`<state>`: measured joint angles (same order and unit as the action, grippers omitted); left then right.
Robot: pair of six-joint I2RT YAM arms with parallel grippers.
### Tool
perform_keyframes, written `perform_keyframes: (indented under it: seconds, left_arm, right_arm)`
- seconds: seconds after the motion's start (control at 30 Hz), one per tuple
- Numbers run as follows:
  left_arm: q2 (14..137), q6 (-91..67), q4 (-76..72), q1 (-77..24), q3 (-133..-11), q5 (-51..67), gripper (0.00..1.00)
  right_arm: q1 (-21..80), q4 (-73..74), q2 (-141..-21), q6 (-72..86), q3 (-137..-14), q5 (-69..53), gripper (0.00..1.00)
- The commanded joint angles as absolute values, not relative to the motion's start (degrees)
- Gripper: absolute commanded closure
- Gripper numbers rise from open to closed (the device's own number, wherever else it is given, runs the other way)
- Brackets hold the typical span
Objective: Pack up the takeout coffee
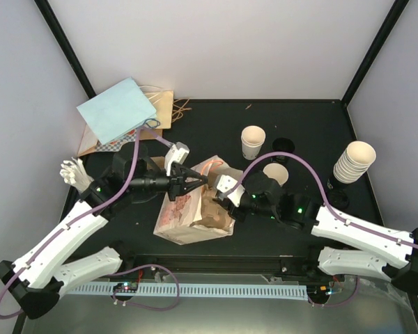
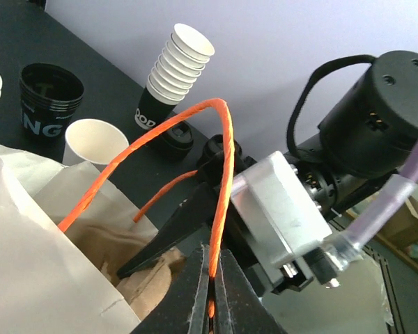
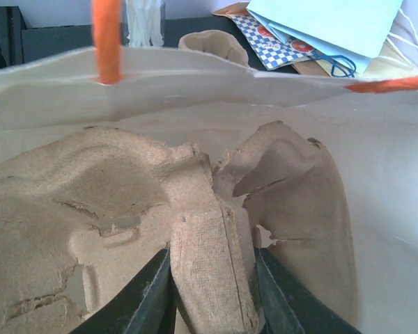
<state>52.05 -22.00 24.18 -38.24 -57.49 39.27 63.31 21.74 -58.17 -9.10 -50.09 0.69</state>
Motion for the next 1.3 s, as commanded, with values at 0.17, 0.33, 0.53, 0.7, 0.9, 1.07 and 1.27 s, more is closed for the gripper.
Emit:
perform_keyframes:
  seconds: [0.17,0.33,0.53,0.7,0.9,1.07,1.27]
  left_arm:
    - [49.7,-23.4,20.9,-37.9,-57.4,43.1,0.98]
    - [49.2,-23.1,22.1,-37.8,-56.7,41.7,0.91]
    - [47.8,-24.7,23.5,-37.5,-56.5,39.3,0.5]
    - [45.8,-26.2,27.9,-36.9,-58.3,35.1,0.18]
    - [43.8,-28.1,43.2,-35.5,-65.3,19.5,0.01]
    - [44.6,-32.1,60.5,-33.4,-72.7,0.4,0.01]
    - [43.7,-32.8,66.4,-23.9,-70.3,-2.0,0.01]
  right_arm:
    - [63.5,14.8,-59.2,-8.8,-48.7,-0.1,0.7]
    - [63.5,16.2,-59.0,-8.4,-47.8,-0.6,0.7]
    - [63.5,16.5,-59.5,-8.0,-47.3,-0.9,0.7]
    - [63.5,15.2,-60.4,-8.0,-47.4,-1.2,0.7]
    - [63.5,14.0,-61.7,-7.8,-47.6,-1.1,0.7]
    - [63.5,13.6,-61.8,-7.9,-47.8,-1.4,0.7]
    - [63.5,13.6,-61.9,-8.1,-47.8,-1.4,0.7]
